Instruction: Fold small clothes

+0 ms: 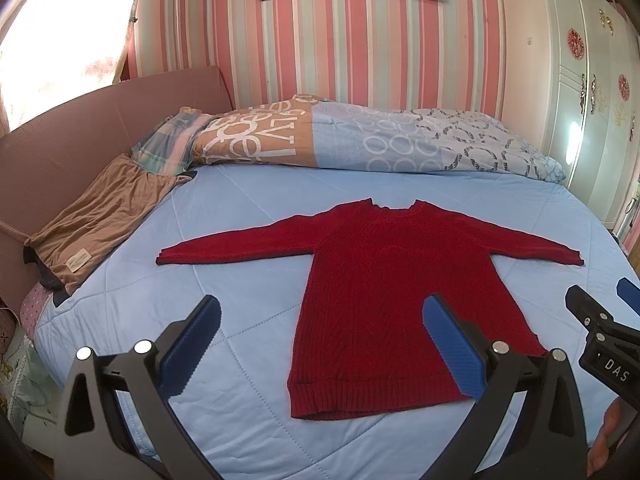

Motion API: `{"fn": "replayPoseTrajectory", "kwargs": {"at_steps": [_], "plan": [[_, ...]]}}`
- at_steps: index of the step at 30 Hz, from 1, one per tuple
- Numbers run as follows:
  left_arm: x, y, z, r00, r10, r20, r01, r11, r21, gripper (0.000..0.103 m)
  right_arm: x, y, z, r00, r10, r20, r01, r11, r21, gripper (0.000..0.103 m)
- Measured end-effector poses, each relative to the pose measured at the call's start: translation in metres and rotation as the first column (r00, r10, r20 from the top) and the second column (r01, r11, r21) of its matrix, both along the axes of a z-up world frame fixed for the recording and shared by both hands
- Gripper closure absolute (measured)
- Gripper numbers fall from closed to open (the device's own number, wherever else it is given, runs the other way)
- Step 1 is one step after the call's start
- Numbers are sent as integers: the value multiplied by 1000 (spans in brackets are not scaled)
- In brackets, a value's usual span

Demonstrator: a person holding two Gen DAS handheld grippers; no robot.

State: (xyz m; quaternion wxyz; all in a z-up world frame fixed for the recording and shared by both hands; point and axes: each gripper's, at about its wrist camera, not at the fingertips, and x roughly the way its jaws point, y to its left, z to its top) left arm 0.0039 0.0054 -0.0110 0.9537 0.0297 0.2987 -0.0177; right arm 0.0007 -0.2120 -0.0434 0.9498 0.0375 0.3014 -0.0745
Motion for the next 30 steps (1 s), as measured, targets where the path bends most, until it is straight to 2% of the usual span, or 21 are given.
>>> {"fn": "replayPoseTrajectory", "kwargs": {"at_steps": [20, 30], "plan": [[2, -2, -13, 1000, 1, -7, -1, 1000, 1, 2, 3, 0, -17, 1000, 7, -10, -7, 1000, 2, 3], [21, 9, -27, 999, 15, -37, -15, 1000, -1, 2, 28, 10, -31, 999, 26, -46, -26, 1000, 4, 3]]}}
